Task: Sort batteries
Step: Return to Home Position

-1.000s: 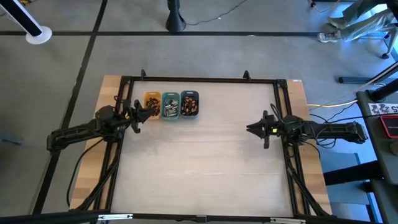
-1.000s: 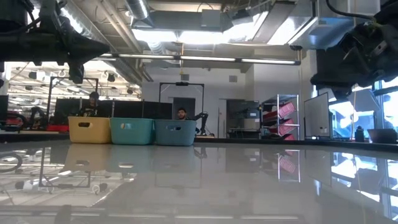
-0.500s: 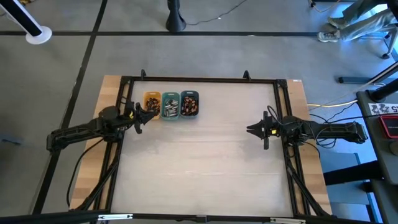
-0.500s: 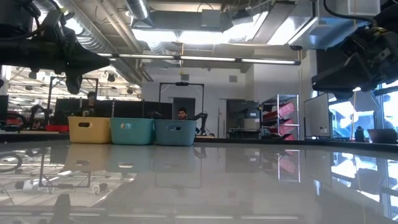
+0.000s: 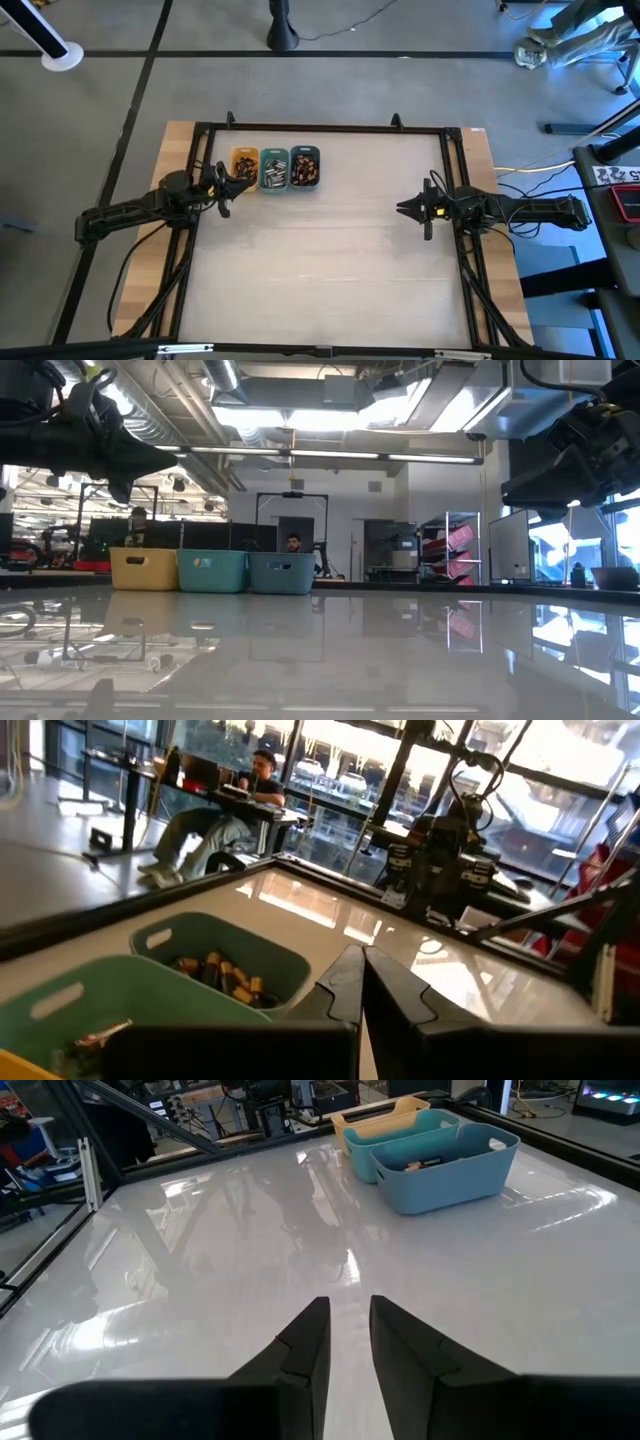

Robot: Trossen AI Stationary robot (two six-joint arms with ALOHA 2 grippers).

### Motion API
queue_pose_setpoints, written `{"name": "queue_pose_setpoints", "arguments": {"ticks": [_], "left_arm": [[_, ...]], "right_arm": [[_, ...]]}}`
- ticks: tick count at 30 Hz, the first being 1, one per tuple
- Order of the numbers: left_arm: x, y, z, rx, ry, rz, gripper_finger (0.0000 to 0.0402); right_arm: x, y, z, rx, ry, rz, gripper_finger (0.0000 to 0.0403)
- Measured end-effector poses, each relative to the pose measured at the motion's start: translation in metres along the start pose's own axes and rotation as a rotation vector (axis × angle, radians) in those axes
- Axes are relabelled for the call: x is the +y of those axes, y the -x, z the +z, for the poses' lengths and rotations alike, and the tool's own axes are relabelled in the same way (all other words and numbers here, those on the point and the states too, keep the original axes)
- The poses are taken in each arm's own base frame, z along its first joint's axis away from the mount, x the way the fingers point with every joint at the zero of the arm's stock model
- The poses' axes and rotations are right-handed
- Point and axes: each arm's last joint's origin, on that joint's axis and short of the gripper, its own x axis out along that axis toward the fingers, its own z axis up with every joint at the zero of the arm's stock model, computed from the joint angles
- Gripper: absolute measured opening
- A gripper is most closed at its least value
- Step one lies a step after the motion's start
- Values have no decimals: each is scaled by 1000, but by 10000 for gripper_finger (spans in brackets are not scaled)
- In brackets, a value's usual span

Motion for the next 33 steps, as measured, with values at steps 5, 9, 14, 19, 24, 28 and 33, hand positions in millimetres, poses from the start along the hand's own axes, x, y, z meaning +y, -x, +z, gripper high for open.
{"name": "queue_pose_setpoints", "arguments": {"ticks": [5, 9, 14, 19, 24, 28, 33], "left_arm": [[0, 0, 0, 0, -13, 0, 0], [0, 0, 0, 1, -16, 0, 0], [0, 0, 0, 1, -7, 0, 0], [0, 0, 0, 1, -15, 0, 0], [0, 0, 0, 1, -15, 0, 0], [0, 0, 0, 1, -15, 0, 0], [0, 0, 0, 1, -15, 0, 0]], "right_arm": [[0, 0, 0, 0, 0, 0, 76], [0, 0, 0, 0, 0, 0, 76], [0, 0, 0, 1, 0, 0, 76], [0, 0, 0, 1, 0, 0, 76], [0, 0, 0, 1, 0, 0, 76], [0, 0, 0, 1, -1, 0, 76], [0, 0, 0, 2, -1, 0, 76]]}}
